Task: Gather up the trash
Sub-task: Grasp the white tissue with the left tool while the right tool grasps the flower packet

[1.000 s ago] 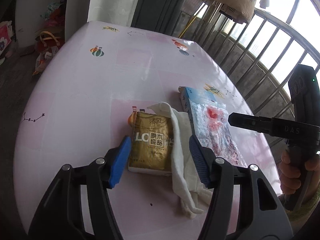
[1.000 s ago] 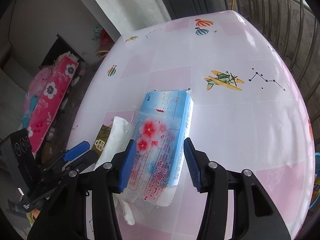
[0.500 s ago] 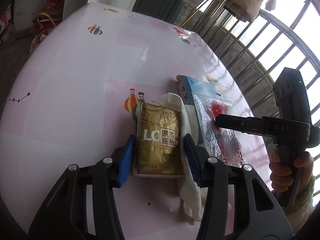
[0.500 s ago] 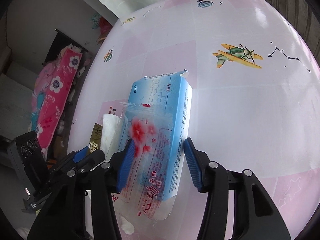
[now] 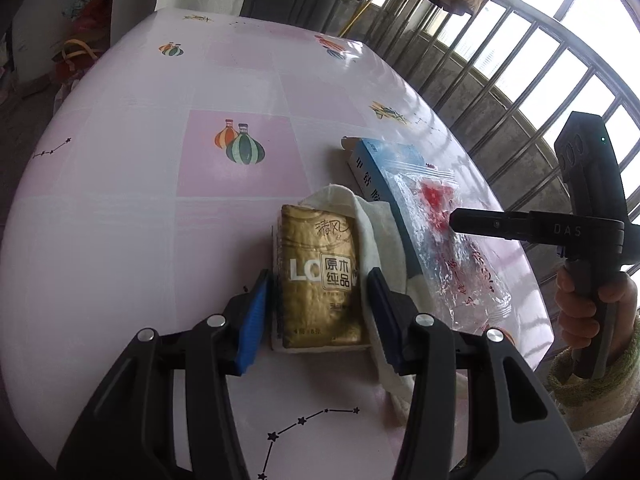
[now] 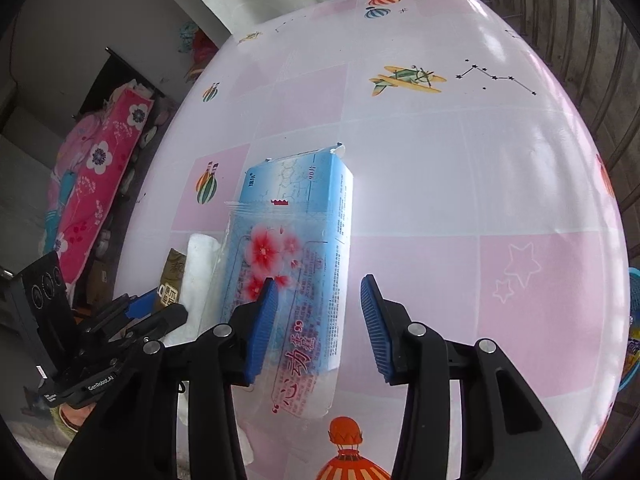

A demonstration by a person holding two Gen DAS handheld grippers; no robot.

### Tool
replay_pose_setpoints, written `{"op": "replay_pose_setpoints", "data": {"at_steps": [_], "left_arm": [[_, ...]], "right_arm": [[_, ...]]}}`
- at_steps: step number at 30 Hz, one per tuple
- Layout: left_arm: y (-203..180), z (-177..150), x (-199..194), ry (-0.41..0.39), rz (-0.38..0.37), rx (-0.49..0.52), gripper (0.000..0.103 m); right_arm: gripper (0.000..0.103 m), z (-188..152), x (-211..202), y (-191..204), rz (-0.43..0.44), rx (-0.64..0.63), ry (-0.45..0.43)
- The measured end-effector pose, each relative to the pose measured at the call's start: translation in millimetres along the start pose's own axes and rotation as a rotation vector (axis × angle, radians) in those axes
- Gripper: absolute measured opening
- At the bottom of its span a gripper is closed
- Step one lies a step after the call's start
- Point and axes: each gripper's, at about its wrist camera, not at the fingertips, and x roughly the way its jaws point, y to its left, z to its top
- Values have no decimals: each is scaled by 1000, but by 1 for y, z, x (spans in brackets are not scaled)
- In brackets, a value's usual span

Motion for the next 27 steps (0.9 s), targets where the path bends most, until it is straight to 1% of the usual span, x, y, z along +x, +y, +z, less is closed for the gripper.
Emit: {"op": "replay_pose_setpoints", "data": {"at_steps": [3, 5, 10, 14, 16, 18, 19, 20, 22, 23, 24, 26, 27], "left_arm": [[1, 0, -6, -19, 30, -1, 46], [-1, 2, -14, -48, 45, 12, 46], [-13, 7, -33, -120, 8, 62, 47], [-32, 12, -31, -118, -11, 131, 46], [-41, 11, -23, -105, 9, 169, 46], [-47, 10, -13, -88, 35, 205, 41], [-50, 10, -8, -75, 46, 218, 36], [-51, 10, -3, -64, 59, 229, 32], [-54, 8, 2, -59, 79, 246, 26], [-55, 7, 3, -63, 85, 256, 23], [-56, 7, 4, -61, 86, 262, 17], [-52, 8, 6, -54, 76, 254, 5], [-50, 9, 6, -49, 66, 243, 3]], "right_arm": [[40, -1, -6, -5, -31, 6, -20], [40, -3, -12, -8, -17, 18, -35], [40, -11, -27, -5, 41, 22, -75], [40, -15, -21, 7, 51, -7, -62], [40, -17, -15, 10, 27, -24, -49], [40, -19, -9, 13, 8, -37, -38], [39, -20, -7, 14, -2, -41, -36], [33, -21, -6, 14, -6, -48, -34], [27, -23, -8, 14, -2, -50, -37], [21, -24, -9, 14, -5, -54, -42], [19, -23, -11, 13, -8, -56, -46], [10, -23, -13, 10, -2, -50, -52], [9, -23, -13, 8, 3, -47, -54]]}}
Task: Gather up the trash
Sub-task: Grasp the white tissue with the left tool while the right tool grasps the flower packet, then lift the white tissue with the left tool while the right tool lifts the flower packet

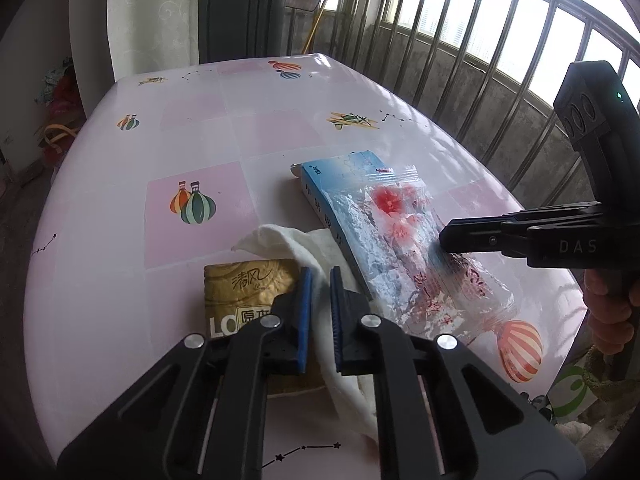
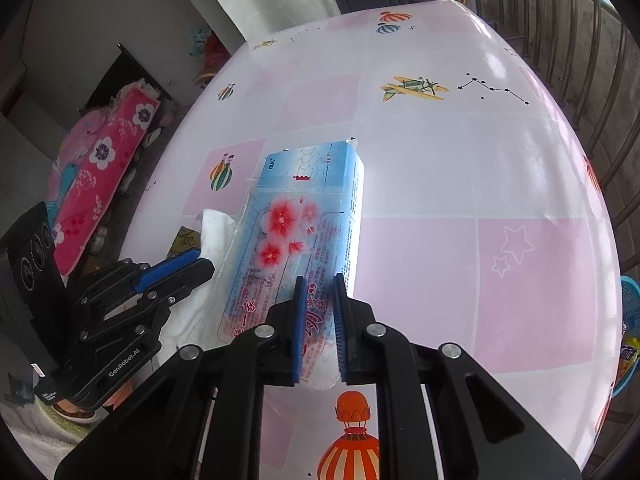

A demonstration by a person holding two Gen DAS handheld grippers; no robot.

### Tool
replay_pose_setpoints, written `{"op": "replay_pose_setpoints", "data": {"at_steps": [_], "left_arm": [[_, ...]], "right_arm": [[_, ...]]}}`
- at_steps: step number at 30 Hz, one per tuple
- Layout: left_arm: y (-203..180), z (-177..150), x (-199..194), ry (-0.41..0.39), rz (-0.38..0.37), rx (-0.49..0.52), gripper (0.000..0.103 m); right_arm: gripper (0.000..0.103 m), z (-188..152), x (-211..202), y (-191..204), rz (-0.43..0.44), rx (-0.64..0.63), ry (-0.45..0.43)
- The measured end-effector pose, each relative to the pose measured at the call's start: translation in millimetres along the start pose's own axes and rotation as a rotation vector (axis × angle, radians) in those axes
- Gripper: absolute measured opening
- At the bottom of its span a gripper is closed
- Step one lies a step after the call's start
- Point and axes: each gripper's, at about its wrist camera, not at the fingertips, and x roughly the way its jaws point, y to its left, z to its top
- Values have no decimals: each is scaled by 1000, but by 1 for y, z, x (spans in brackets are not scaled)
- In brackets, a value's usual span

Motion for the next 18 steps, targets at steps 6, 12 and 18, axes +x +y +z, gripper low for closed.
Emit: {"op": "replay_pose_setpoints", "data": {"at_steps": [6, 12, 18], "left_arm": [[11, 2, -9, -25, -46, -74, 1], [22, 13, -39, -99, -131, -155, 1], [43, 21, -67, -141, -112, -216, 1]], "right_arm": [[4, 0, -11, -7, 10, 17, -38], [4, 0, -28, -19, 30, 56, -88], [4, -2, -28, -19, 49, 64, -97]]}}
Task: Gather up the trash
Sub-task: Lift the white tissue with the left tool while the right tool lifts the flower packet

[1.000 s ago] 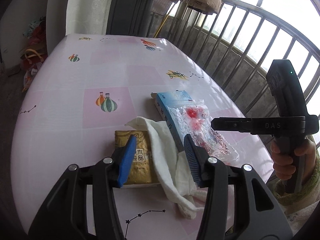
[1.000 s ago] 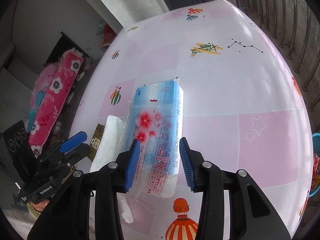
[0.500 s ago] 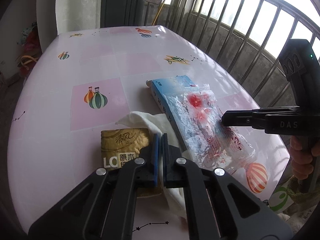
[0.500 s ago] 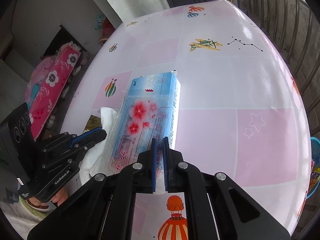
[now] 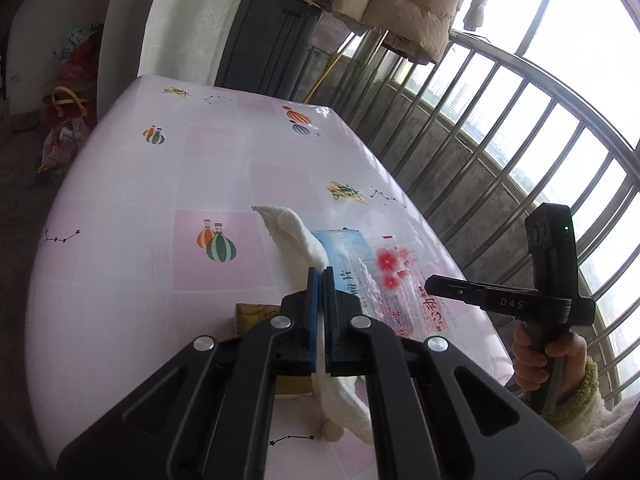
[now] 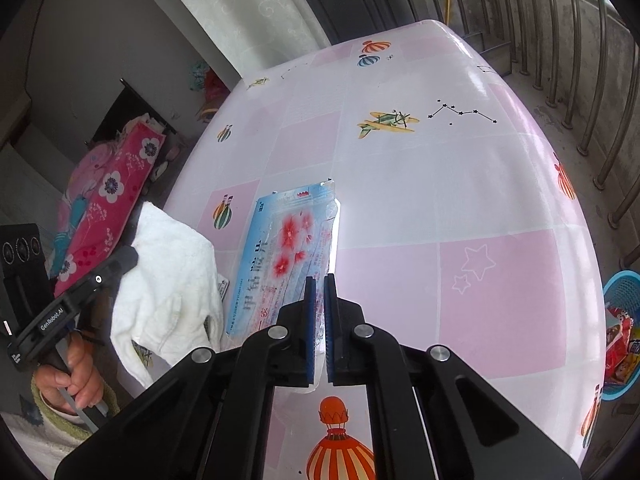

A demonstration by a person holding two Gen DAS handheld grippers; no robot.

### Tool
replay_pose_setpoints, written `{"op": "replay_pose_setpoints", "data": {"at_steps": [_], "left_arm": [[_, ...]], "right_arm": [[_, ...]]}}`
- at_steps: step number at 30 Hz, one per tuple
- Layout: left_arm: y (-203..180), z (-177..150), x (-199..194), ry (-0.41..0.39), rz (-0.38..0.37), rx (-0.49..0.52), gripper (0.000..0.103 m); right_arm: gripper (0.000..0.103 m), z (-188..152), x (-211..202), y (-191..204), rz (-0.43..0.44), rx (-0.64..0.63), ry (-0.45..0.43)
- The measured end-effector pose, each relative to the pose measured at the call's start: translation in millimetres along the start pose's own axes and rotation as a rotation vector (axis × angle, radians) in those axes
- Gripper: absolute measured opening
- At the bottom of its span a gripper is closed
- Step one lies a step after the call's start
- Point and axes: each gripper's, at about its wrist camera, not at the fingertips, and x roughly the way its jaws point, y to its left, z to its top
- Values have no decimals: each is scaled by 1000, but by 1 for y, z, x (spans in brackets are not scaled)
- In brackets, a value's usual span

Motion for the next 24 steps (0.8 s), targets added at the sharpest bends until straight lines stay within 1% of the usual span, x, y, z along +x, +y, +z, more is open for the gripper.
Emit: {"op": "replay_pose_setpoints", "data": {"at_steps": [1, 3, 5, 7, 8, 9, 10, 11, 12, 13, 14, 15, 16, 17, 20, 24], "left_arm": [[6, 0, 1, 7, 23, -11, 1], [21, -4, 8, 55, 55, -61, 1], [37, -10, 21, 112, 47, -125, 1], [49, -17, 27, 135, 34, -177, 1], [53, -20, 29, 144, 23, -200, 3], [57, -23, 31, 149, 10, -223, 8], [60, -24, 32, 151, -2, -245, 16], [63, -26, 32, 152, -13, -262, 21], [64, -27, 33, 150, -17, -274, 30], [64, -27, 33, 146, -19, -279, 34], [64, -27, 33, 142, -22, -277, 37], [62, -27, 33, 141, -27, -272, 39], [61, -26, 34, 143, -31, -266, 44], [60, -26, 35, 147, -32, -256, 47], [53, -25, 44, 167, 5, -214, 48], [43, -25, 56, 189, 57, -157, 49]], "right_arm": [[4, -1, 2, 0, 11, 6, 5], [4, -1, 8, -1, 31, 23, 17], [4, -2, 13, -6, 57, 51, 31], [4, -3, 16, -12, 88, 86, 39], [5, -3, 16, -15, 101, 105, 40], [5, -3, 17, -18, 114, 119, 44], [5, -3, 17, -21, 127, 134, 47], [6, -3, 17, -24, 137, 150, 50], [7, -3, 17, -26, 145, 162, 52], [10, -3, 17, -28, 152, 171, 54], [17, -4, 17, -28, 156, 176, 52], [22, -3, 16, -28, 159, 178, 49], [32, -3, 16, -27, 162, 180, 46], [38, -3, 16, -26, 167, 180, 43], [46, -1, 21, -22, 162, 177, 51], [54, -4, 30, -16, 143, 163, 70]]}}
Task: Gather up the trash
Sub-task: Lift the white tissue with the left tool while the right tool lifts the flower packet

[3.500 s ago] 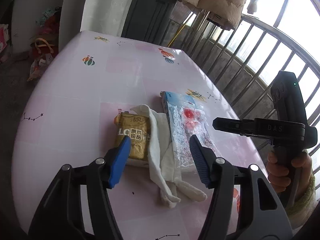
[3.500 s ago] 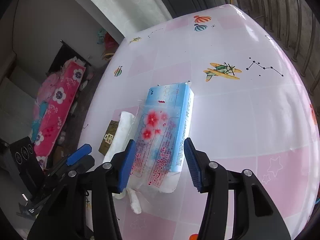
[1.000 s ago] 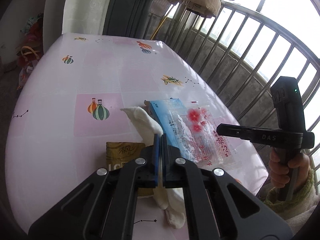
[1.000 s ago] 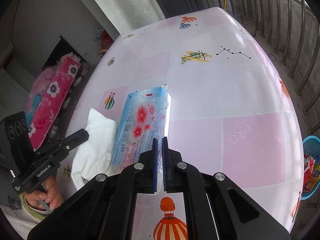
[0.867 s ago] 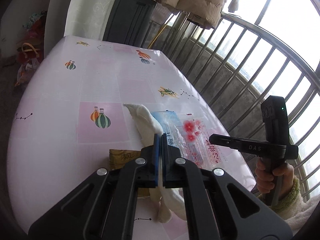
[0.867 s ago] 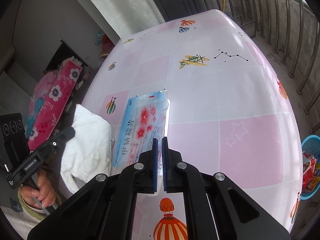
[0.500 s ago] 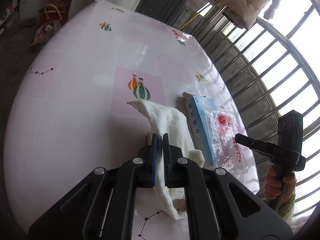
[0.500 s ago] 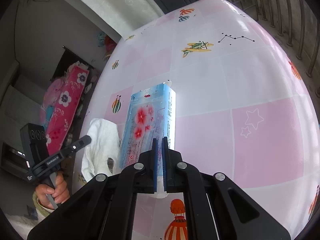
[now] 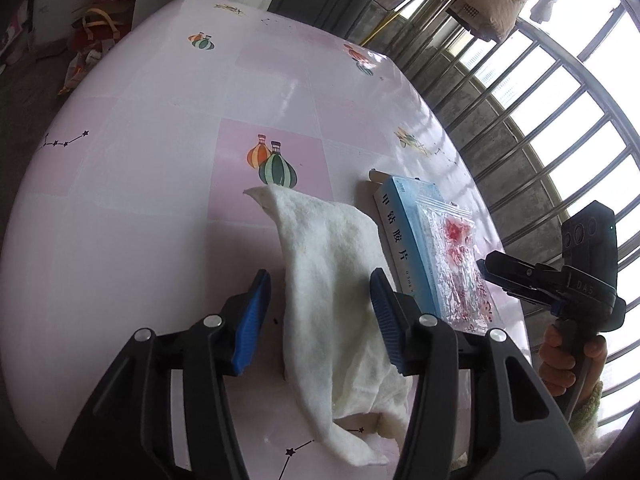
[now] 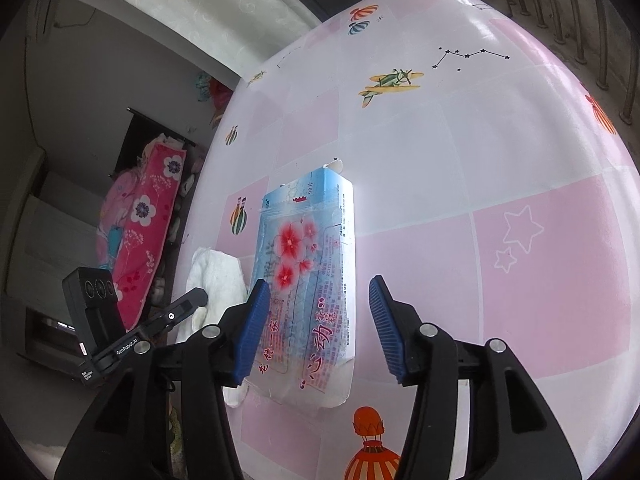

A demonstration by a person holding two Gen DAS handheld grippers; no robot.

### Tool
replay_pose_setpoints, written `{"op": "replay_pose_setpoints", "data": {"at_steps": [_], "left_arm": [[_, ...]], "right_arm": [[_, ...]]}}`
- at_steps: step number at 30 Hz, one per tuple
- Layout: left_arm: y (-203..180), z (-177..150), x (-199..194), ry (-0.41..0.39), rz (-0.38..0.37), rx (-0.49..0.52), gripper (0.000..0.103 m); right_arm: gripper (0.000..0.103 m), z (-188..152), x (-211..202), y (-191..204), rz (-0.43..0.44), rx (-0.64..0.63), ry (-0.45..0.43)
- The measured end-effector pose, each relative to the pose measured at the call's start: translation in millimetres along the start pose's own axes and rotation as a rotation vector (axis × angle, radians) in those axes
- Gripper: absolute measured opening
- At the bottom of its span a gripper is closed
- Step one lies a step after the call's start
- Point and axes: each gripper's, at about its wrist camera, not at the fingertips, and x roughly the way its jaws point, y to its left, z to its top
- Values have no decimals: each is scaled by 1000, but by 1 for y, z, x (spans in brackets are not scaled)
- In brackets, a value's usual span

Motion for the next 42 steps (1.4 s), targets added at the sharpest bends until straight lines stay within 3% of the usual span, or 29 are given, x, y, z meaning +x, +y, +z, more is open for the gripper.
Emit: {"op": "replay_pose_setpoints", "data": {"at_steps": [7, 11, 22, 35, 42], "left_arm": [[-13, 0, 6, -34, 89, 101, 48], [-18, -1, 4, -50, 94, 137, 37], [-35, -5, -4, -102, 167, 239, 21], [-42, -4, -33, -165, 120, 259, 4], [-47, -1, -60, -225, 51, 258, 3]], "right_arm": [[54, -1, 12, 10, -69, -47, 14], [40, -2, 11, 16, -109, -82, 11], [13, 0, 1, 29, -204, -163, -29], [4, -5, -26, 32, -199, -170, -98], [3, -3, -40, 40, -151, -170, -140]]}}
